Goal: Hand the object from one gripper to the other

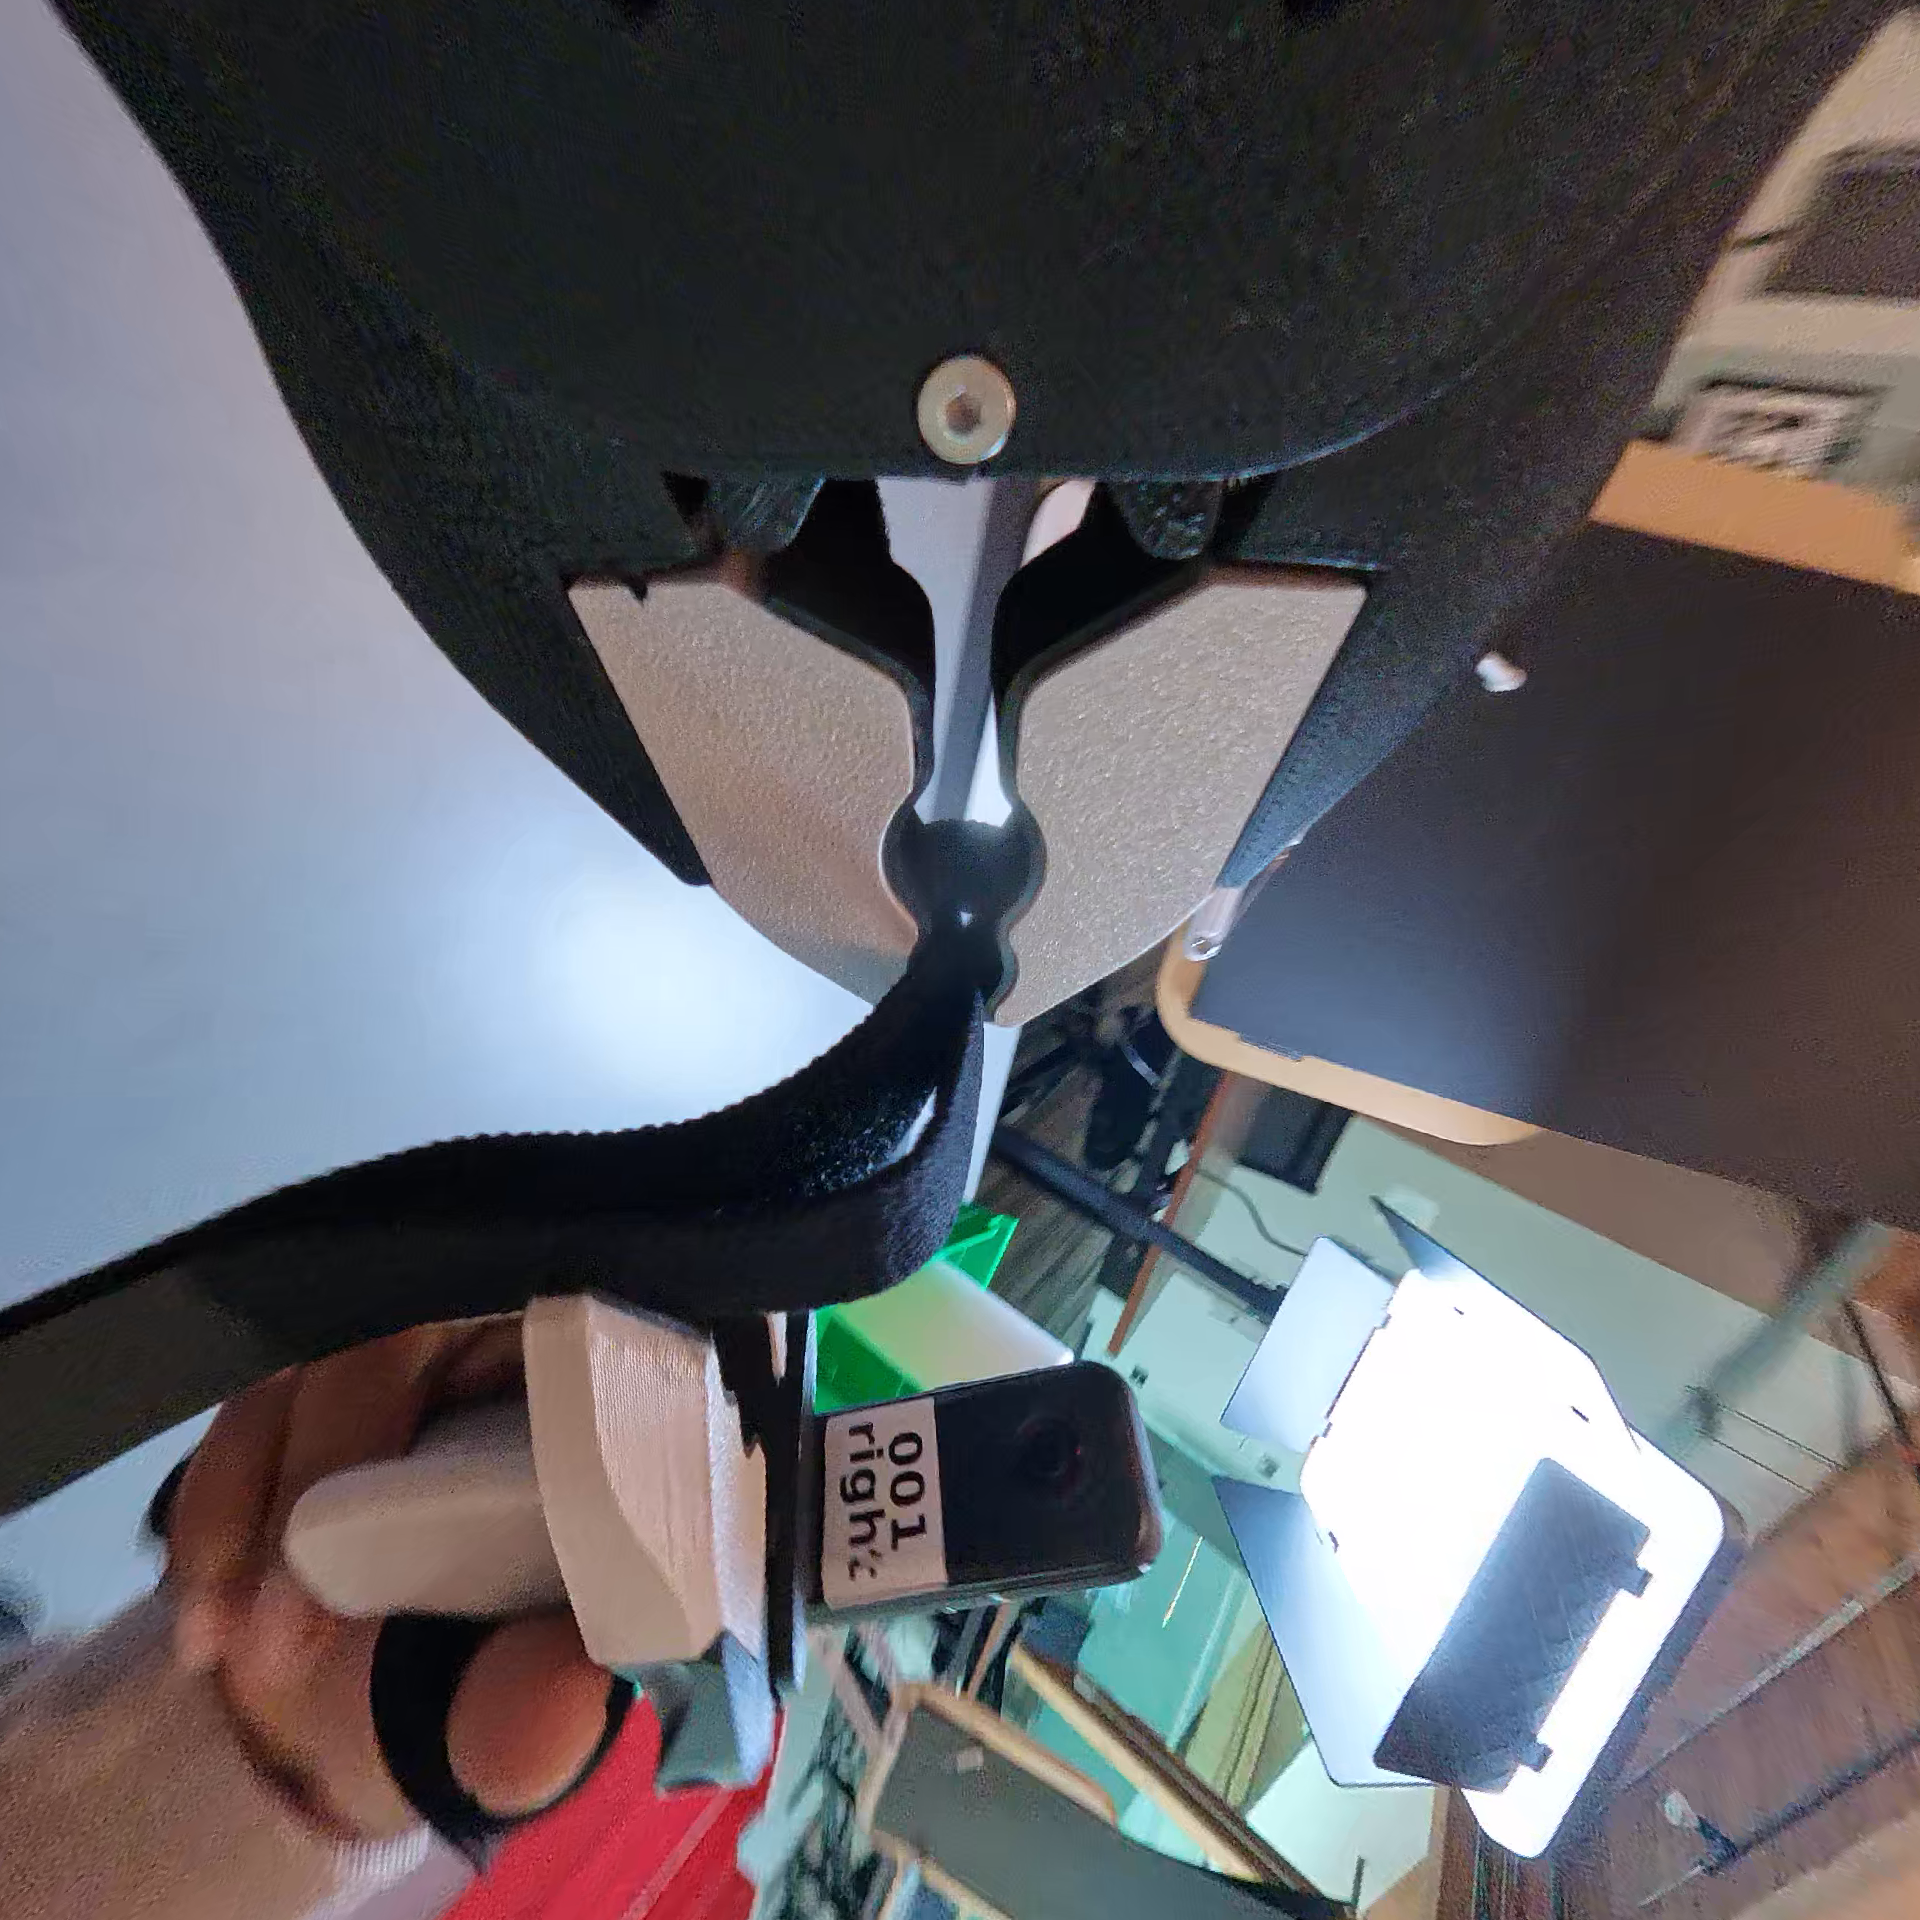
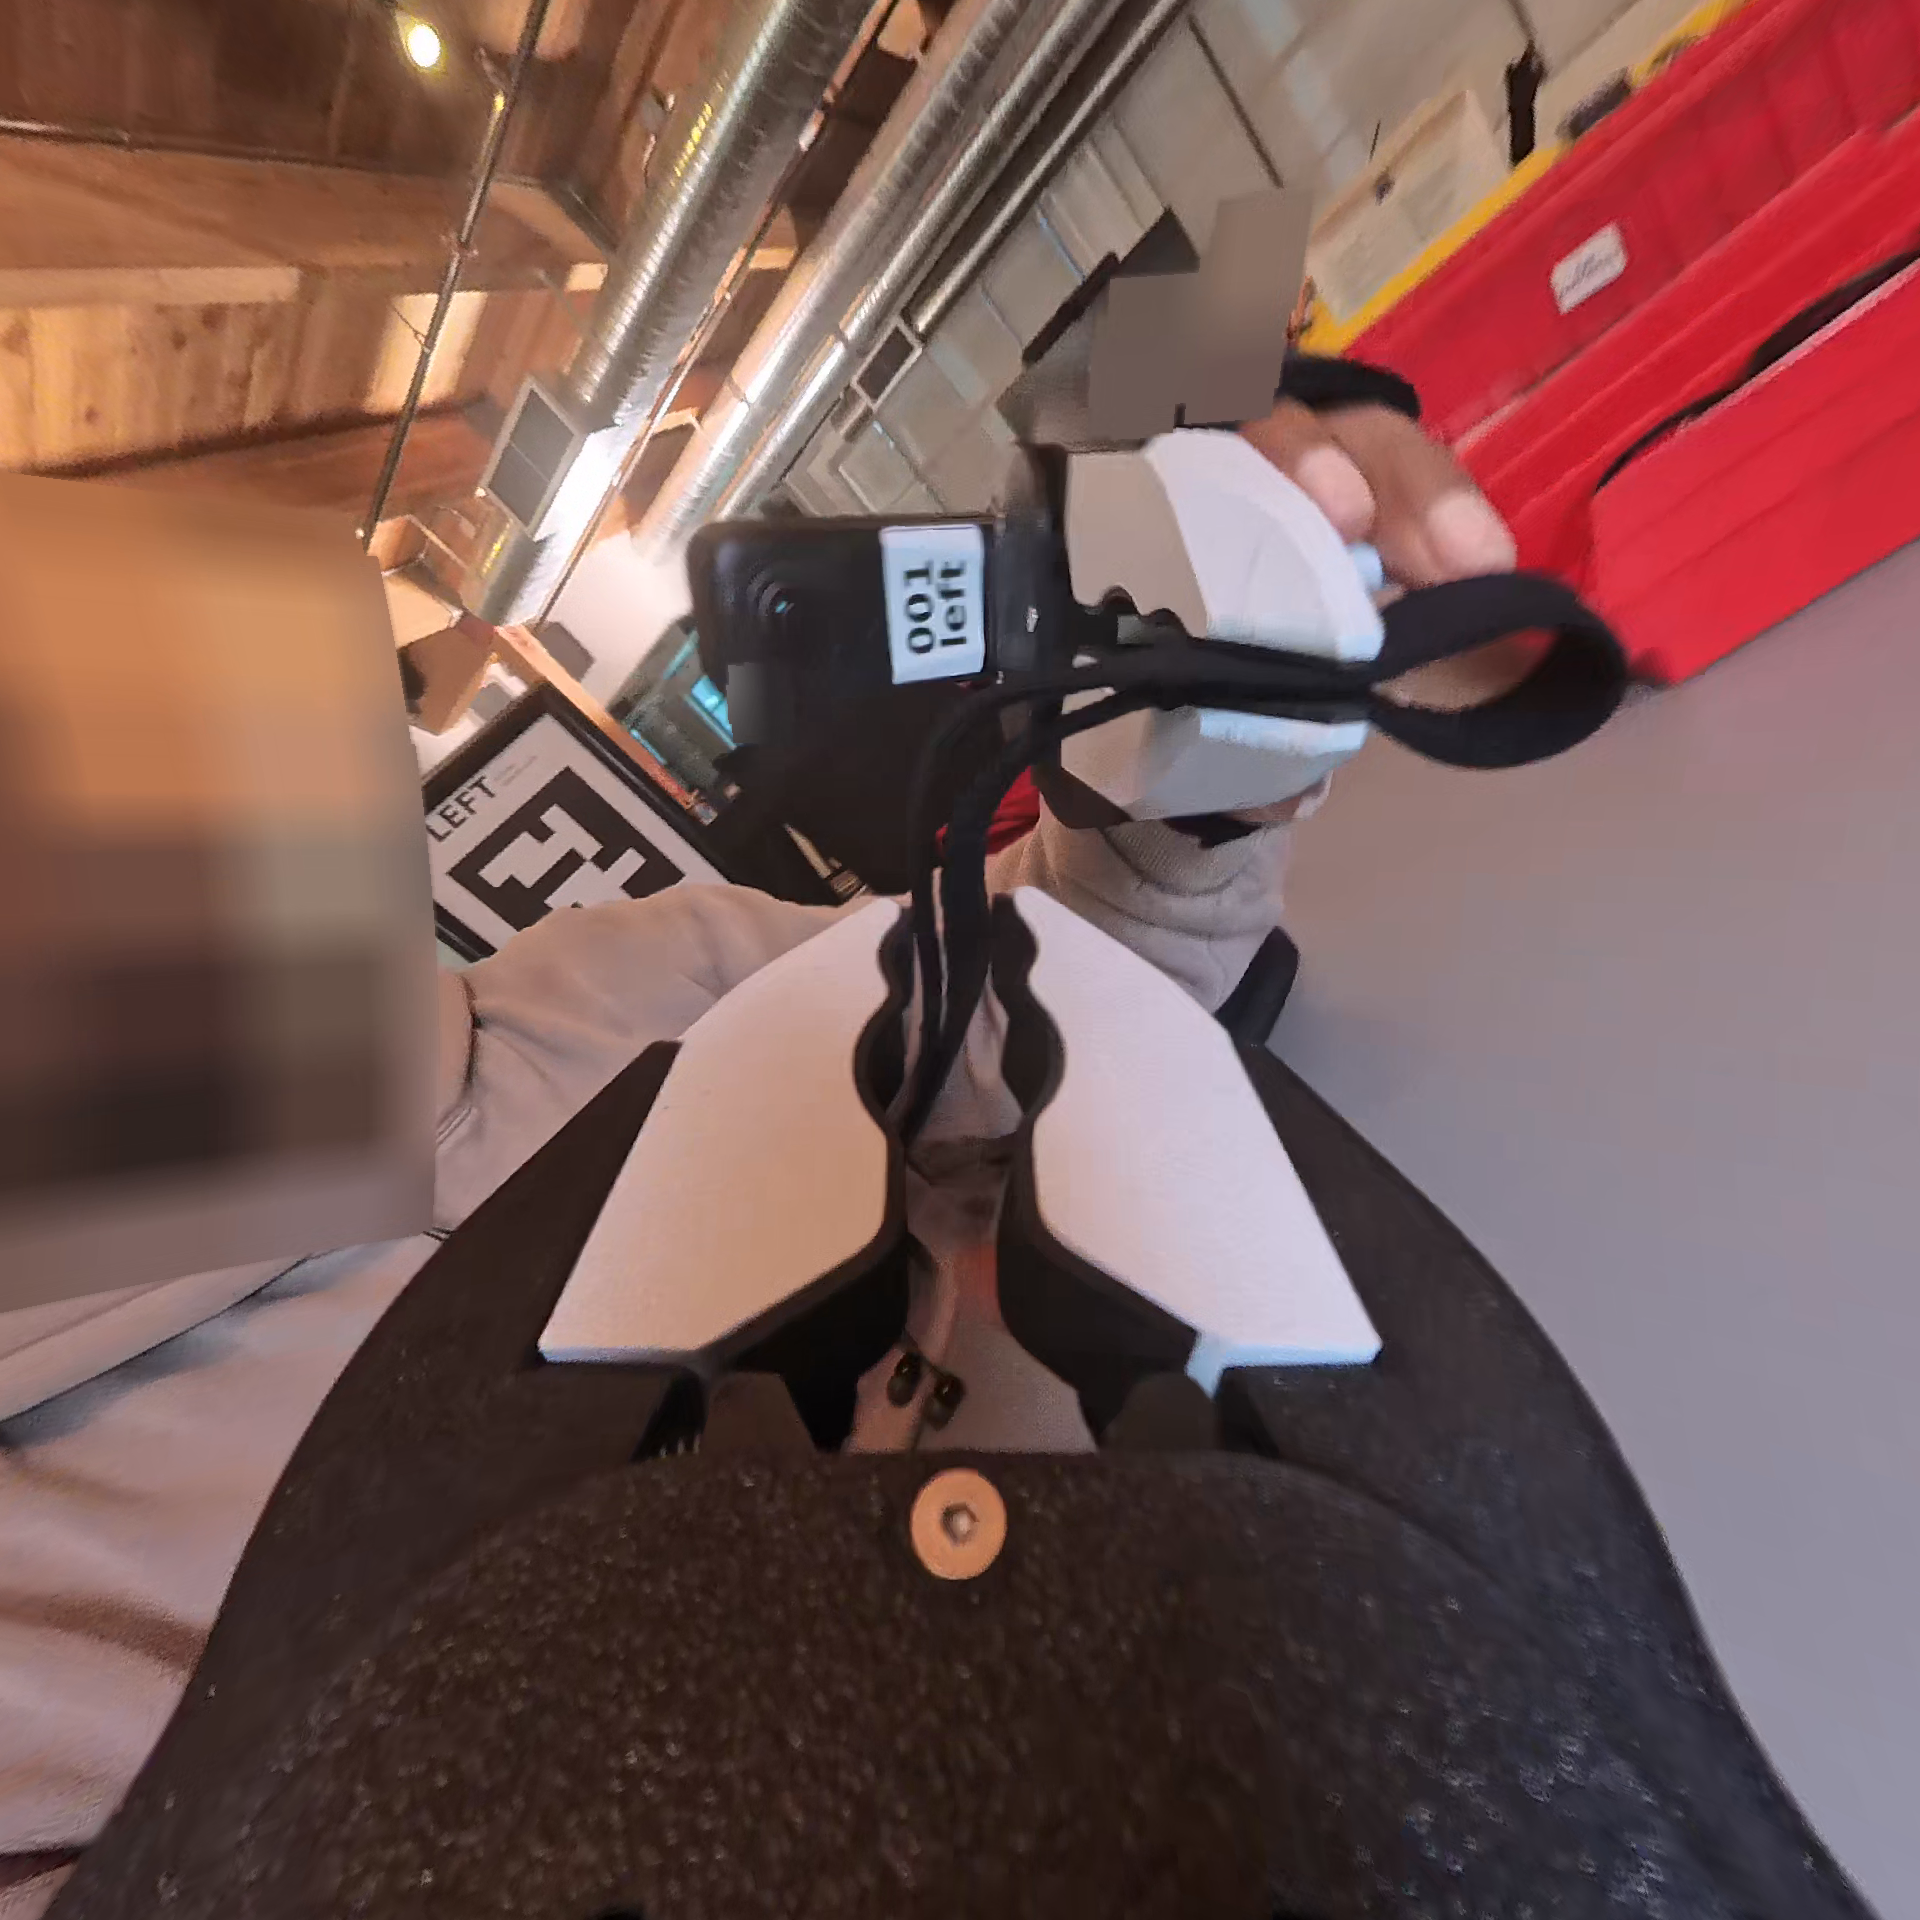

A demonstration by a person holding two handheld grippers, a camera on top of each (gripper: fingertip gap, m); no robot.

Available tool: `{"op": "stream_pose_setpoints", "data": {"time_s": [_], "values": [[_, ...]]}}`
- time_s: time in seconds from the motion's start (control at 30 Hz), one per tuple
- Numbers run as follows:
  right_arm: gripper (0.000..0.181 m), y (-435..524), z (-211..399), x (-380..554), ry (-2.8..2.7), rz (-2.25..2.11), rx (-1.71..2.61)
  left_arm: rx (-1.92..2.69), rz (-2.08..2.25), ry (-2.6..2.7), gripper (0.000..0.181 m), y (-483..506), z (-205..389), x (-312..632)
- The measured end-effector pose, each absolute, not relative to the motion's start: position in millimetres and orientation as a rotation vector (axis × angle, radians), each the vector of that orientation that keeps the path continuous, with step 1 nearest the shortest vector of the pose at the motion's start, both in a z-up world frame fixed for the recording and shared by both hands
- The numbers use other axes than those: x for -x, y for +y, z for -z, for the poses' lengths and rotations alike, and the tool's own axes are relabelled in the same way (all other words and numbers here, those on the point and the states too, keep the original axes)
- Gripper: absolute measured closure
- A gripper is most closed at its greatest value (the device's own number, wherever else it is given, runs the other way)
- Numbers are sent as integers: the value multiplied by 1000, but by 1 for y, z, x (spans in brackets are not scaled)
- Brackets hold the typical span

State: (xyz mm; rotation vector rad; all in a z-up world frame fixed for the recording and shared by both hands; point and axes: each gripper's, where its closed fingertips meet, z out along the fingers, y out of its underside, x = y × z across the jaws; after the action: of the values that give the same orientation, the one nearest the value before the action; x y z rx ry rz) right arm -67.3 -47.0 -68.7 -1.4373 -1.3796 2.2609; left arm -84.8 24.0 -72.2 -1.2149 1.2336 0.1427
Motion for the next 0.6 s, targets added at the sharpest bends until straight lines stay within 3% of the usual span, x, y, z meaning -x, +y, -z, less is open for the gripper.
{"op": "stream_pose_setpoints", "data": {"time_s": [0.07,0.2,0.37,0.43,0.5,0.6], "values": [[156,-38,56,61,-1348,-2185,1335,1279,139,1175,176,18,70,82],[153,-20,43,47,-1367,-1871,1172,1450,598,1160,176,7,83,72],[152,-1,54,39,-1511,-1178,1027,1758,915,1239,176,-12,120,57],[141,-9,66,39,-1632,-976,951,1791,1063,1302,176,-29,126,47],[128,-31,75,40,-1751,-946,897,1794,1195,1396,176,-50,132,40],[125,-67,96,44,-1944,-964,867,1766,1354,1576,176,-82,142,33]]}}
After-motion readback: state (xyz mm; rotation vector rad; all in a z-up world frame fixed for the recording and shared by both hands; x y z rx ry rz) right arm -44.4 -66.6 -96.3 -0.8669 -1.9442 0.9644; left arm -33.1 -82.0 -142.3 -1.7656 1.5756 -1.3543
